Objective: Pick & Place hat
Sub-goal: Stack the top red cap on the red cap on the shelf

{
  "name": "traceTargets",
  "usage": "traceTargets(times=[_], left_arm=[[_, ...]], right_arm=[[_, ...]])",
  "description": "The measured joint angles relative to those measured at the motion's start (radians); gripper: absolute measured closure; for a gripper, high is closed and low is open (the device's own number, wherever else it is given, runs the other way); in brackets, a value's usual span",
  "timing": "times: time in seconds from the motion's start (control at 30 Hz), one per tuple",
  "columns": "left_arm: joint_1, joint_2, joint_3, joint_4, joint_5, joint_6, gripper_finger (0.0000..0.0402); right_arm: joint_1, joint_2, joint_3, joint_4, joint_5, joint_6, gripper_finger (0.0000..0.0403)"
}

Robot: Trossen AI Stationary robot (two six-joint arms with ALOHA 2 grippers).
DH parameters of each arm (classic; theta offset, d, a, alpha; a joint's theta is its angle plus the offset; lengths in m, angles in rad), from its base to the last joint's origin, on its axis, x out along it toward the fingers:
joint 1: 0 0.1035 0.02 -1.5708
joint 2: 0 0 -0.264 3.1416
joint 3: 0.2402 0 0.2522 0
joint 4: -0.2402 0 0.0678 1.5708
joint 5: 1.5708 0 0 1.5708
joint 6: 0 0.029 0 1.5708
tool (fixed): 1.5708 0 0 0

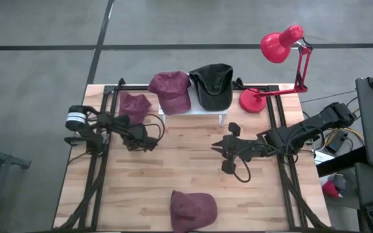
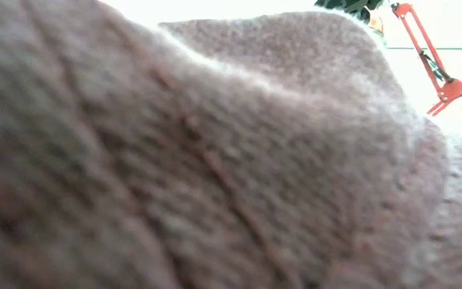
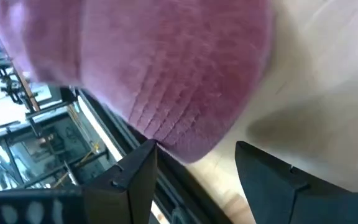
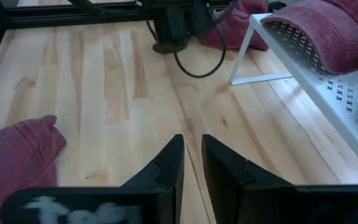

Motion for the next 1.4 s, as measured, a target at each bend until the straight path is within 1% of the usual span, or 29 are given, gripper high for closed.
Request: traceTargets(times=[0.13, 0.27, 0.37, 0.43, 0.6, 0.67, 0.77, 0.8, 0.9, 1.0, 1.3, 1.4], left_arm=[[0.000, 0.045, 0.018, 0.001, -0.031, -0.001, 0.0195], [0.000, 0.063, 0.040, -0.012, -0.139, -0.055, 0.0196], [0.004, 0.062, 0.053, -0.016, -0.185, -0.060, 0.0207], [0.008, 0.062, 0.054, -0.008, -0.204, -0.044, 0.0222], [0.019, 0.062, 0.053, -0.007, -0.237, -0.043, 0.0277], [0.019, 0.062, 0.052, -0.007, -0.252, -0.042, 0.0310], [0.019, 0.061, 0.059, -0.018, -0.282, -0.035, 0.0373], [0.017, 0.060, 0.063, -0.023, -0.291, -0.036, 0.0384], [0.003, 0.051, 0.082, -0.063, -0.283, -0.063, 0.0388], [-0.008, 0.033, 0.106, -0.141, -0.266, -0.127, 0.0395], [-0.062, -0.042, 0.202, -0.434, -0.176, -0.300, 0.0395], [-0.094, -0.066, 0.241, -0.470, -0.153, -0.338, 0.0395]], right_arm=[[0.000, 0.000, 0.000, 0.002, 0.000, 0.003, 0.0351], [0.000, 0.000, 0.000, 0.004, 0.000, 0.003, 0.0351], [0.000, 0.000, 0.000, 0.005, 0.000, 0.003, 0.0351], [0.000, 0.000, 0.000, 0.005, 0.000, 0.003, 0.0351], [0.000, 0.000, 0.000, 0.006, 0.000, 0.006, 0.0351], [0.000, 0.000, 0.000, 0.006, 0.000, 0.010, 0.0351], [0.000, 0.000, 0.000, 0.006, 0.000, 0.010, 0.0351], [0.000, 0.000, 0.000, 0.006, 0.000, 0.010, 0.0351], [0.000, 0.000, 0.000, 0.006, 0.000, 0.010, 0.0351], [0.000, 0.000, 0.000, 0.006, 0.000, 0.011, 0.0351], [0.000, 0.000, 0.000, 0.006, 0.000, 0.010, 0.0351], [0.000, 0.000, 0.000, 0.006, -0.002, 0.002, 0.0351]])
